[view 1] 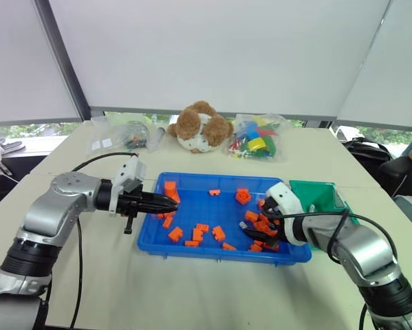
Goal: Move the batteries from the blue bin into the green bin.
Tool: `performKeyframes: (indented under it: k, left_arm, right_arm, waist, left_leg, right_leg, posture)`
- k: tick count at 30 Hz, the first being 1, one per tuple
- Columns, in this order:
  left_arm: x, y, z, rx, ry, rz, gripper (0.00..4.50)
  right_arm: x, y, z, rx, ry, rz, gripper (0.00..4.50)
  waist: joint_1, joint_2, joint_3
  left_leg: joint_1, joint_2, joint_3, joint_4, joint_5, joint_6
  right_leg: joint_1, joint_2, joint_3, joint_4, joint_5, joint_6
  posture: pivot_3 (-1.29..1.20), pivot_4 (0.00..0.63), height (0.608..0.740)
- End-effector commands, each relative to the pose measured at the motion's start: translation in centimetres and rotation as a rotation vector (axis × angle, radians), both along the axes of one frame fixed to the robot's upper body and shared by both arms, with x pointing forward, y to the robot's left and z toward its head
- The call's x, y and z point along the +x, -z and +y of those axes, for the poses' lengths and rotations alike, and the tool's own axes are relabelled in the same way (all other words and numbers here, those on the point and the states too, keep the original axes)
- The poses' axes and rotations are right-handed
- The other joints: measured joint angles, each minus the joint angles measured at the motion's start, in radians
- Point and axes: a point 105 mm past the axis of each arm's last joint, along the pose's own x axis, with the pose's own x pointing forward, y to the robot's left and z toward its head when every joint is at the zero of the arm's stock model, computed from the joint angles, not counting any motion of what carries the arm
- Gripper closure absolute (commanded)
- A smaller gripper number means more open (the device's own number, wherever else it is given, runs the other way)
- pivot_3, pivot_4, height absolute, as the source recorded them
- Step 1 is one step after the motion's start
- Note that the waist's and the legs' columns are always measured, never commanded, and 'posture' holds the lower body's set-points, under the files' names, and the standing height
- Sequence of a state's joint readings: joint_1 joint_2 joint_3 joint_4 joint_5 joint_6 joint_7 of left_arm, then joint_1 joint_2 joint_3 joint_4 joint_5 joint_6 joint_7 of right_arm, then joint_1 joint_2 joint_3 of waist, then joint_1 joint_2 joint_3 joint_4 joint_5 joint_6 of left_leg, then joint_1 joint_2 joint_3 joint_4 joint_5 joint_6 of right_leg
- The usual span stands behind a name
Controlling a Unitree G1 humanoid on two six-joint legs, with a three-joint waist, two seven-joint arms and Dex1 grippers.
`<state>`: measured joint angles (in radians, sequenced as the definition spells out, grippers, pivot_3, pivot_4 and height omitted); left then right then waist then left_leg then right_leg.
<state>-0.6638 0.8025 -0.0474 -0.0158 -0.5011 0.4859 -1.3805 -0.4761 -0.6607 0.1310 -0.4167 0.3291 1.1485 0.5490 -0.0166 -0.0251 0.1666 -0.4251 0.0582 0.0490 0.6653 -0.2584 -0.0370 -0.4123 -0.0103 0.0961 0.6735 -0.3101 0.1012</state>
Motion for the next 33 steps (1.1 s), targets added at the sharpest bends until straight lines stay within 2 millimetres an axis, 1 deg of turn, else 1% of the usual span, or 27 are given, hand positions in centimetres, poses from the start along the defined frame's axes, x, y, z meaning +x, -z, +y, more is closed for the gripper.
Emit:
performKeyframes:
  k: [1, 4, 5, 6, 8, 9, 10, 12, 13, 14, 16, 18, 23, 24, 26, 28, 31, 32, 33]
  left_arm:
    - [-0.2, -1.3, -0.1, -0.001, 0.007, -0.060, 4.07]
    - [-0.3, -1.2, -0.1, -0.002, 0.006, -0.060, 4.07]
    - [-0.3, -1.2, -0.2, -0.002, 0.006, -0.059, 4.07]
    - [-0.3, -1.2, -0.2, -0.002, 0.006, -0.059, 4.07]
    - [-0.4, -1.2, -0.2, -0.003, 0.004, -0.059, 4.07]
    - [-0.4, -1.2, -0.2, -0.003, 0.003, -0.058, 4.07]
    - [-0.4, -1.1, -0.2, -0.003, 0.002, -0.058, 4.07]
    - [-0.4, -1.1, -0.2, -0.005, 0.000, -0.059, 4.07]
    - [-0.4, -1.1, -0.2, -0.006, -0.002, -0.059, 4.07]
    - [-0.4, -1.2, -0.3, -0.007, -0.003, -0.059, 4.07]
    - [-0.4, -1.2, -0.3, -0.011, -0.008, -0.061, 4.07]
    - [-0.4, -1.2, -0.2, -0.012, -0.014, -0.062, 4.07]
    - [-0.4, -1.2, -0.1, -0.013, -0.021, -0.063, 4.07]
    - [-0.4, -1.2, -0.1, -0.013, -0.022, -0.064, 4.07]
    - [-0.4, -1.2, -0.1, -0.013, -0.022, -0.065, 4.07]
    - [-0.4, -1.2, -0.1, -0.014, -0.024, -0.065, 4.07]
    - [-0.3, -1.2, -0.1, -0.013, -0.024, -0.068, 4.07]
    - [-0.3, -1.2, -0.1, -0.013, -0.024, -0.068, 4.07]
    - [-0.3, -1.2, -0.1, -0.013, -0.023, -0.069, 4.07]
  right_arm:
    - [-0.5, -0.1, 0.9, -0.003, -0.036, -0.022, 0.04]
    - [-0.4, 0.4, 1.0, -0.005, -0.042, -0.008, 0.04]
    - [-0.4, 0.6, 1.1, -0.007, -0.044, -0.003, 0.53]
    - [-0.3, 0.8, 1.1, -0.008, -0.046, 0.000, 0.76]
    - [-0.2, 1.1, 1.3, -0.016, -0.056, 0.010, 1.56]
    - [-0.1, 1.3, 1.4, -0.019, -0.061, 0.016, 2.12]
    - [0.0, 1.6, 1.5, -0.022, -0.065, 0.024, 2.58]
    - [0.3, 2.3, 1.4, -0.040, -0.068, 0.040, 3.70]
    - [0.4, 2.6, 1.4, -0.043, -0.068, 0.048, 4.17]
    - [0.4, 2.9, 1.3, -0.043, -0.068, 0.057, 4.44]
    - [0.6, 3.4, 1.1, -0.065, -0.071, 0.068, 4.44]
    - [0.8, 3.6, 0.9, -0.073, -0.070, 0.066, 4.44]
    - [1.3, 1.9, 0.8, -0.061, -0.080, 0.023, 4.44]
    - [1.3, 1.5, 0.9, -0.058, -0.093, 0.012, 4.22]
    - [1.4, 0.5, 1.1, -0.052, -0.099, -0.015, 3.61]
    - [1.6, -0.5, 0.9, -0.054, -0.087, -0.045, 2.64]
    - [1.7, -1.4, 0.6, -0.051, -0.072, -0.060, 1.07]
    - [1.7, -1.5, 0.5, -0.048, -0.068, -0.059, 0.65]
    - [1.7, -1.5, 0.3, -0.045, -0.061, -0.056, 0.65]
  waist:
    - [0.000, 0.000, 0.000]
    - [0.001, 0.000, 0.000]
    - [0.001, 0.000, 0.000]
    - [0.001, 0.000, 0.000]
    - [0.000, 0.000, 0.000]
    - [0.000, 0.000, 0.000]
    - [0.000, 0.000, 0.000]
    - [0.000, 0.000, 0.000]
    - [0.000, 0.000, 0.000]
    - [0.000, 0.000, 0.000]
    - [0.000, 0.000, 0.000]
    - [0.000, -0.001, 0.000]
    - [0.000, -0.001, 0.000]
    - [0.001, -0.001, 0.000]
    - [0.001, 0.000, 0.000]
    - [0.000, 0.000, 0.000]
    - [0.000, 0.000, 0.000]
    - [0.000, 0.000, 0.000]
    - [0.002, 0.000, 0.000]
  left_leg:
    - [0.000, 0.000, 0.000, 0.000, 0.000, 0.000]
    - [0.000, 0.000, 0.000, 0.000, 0.000, 0.000]
    - [0.000, 0.000, 0.000, 0.000, 0.000, 0.000]
    - [0.000, 0.000, 0.000, 0.000, 0.000, 0.000]
    - [0.000, 0.000, 0.000, 0.000, 0.000, 0.000]
    - [0.000, 0.000, 0.000, 0.000, 0.000, 0.000]
    - [0.000, 0.000, 0.000, 0.000, 0.000, 0.000]
    - [0.000, 0.000, 0.000, 0.000, 0.000, 0.000]
    - [0.000, 0.000, 0.000, 0.000, 0.000, 0.000]
    - [0.000, 0.000, 0.000, 0.000, 0.000, 0.000]
    - [0.000, 0.000, 0.000, 0.000, 0.000, 0.000]
    - [0.001, 0.000, 0.000, 0.000, 0.000, 0.000]
    - [0.001, 0.000, 0.000, 0.000, 0.000, 0.000]
    - [0.001, 0.000, 0.000, 0.000, 0.000, 0.000]
    - [0.001, 0.000, 0.000, 0.000, 0.000, 0.000]
    - [0.001, 0.000, 0.000, 0.000, 0.000, 0.000]
    - [0.001, 0.000, 0.000, 0.000, 0.000, 0.000]
    - [0.001, 0.000, 0.000, 0.000, 0.000, 0.000]
    - [0.001, 0.000, 0.000, 0.000, 0.000, 0.000]
  right_leg:
    - [0.000, 0.000, 0.000, 0.000, 0.000, 0.000]
    - [0.000, 0.000, 0.000, 0.000, 0.000, 0.000]
    - [0.000, 0.000, 0.000, 0.000, 0.000, 0.000]
    - [0.000, 0.000, 0.000, 0.000, 0.000, 0.000]
    - [0.000, 0.000, 0.000, 0.000, 0.000, 0.000]
    - [0.000, 0.000, 0.000, 0.000, 0.000, 0.000]
    - [0.000, 0.000, 0.000, 0.000, 0.000, 0.000]
    - [0.000, 0.000, 0.000, 0.000, 0.000, 0.000]
    - [0.000, 0.000, 0.000, 0.000, 0.000, 0.000]
    - [0.000, 0.000, 0.000, 0.000, 0.000, 0.000]
    - [0.000, 0.000, 0.000, 0.000, 0.000, 0.000]
    - [0.001, 0.000, 0.000, 0.000, 0.000, 0.000]
    - [0.001, 0.000, 0.000, 0.000, 0.000, 0.000]
    - [0.001, 0.000, 0.000, 0.000, 0.000, 0.000]
    - [0.001, 0.000, 0.000, 0.000, 0.000, 0.000]
    - [0.001, 0.000, 0.000, 0.000, 0.000, 0.000]
    - [0.001, 0.000, 0.000, 0.000, 0.000, 0.000]
    - [0.001, 0.000, 0.000, 0.000, 0.000, 0.000]
    - [0.001, 0.000, 0.000, 0.000, 0.000, 0.000]
  posture:
    - [0.00, 0.150, 0.740]
    - [0.00, 0.150, 0.740]
    - [0.00, 0.150, 0.740]
    - [0.00, 0.150, 0.740]
    - [0.00, 0.150, 0.740]
    - [0.00, 0.150, 0.740]
    - [0.00, 0.150, 0.740]
    - [0.00, 0.150, 0.740]
    - [0.00, 0.150, 0.740]
    - [0.00, 0.150, 0.740]
    - [0.00, 0.150, 0.740]
    - [0.00, 0.150, 0.740]
    - [0.00, 0.150, 0.740]
    - [0.00, 0.150, 0.740]
    - [0.00, 0.150, 0.740]
    - [0.00, 0.150, 0.740]
    - [0.00, 0.150, 0.740]
    - [0.00, 0.150, 0.740]
    - [0.00, 0.150, 0.740]
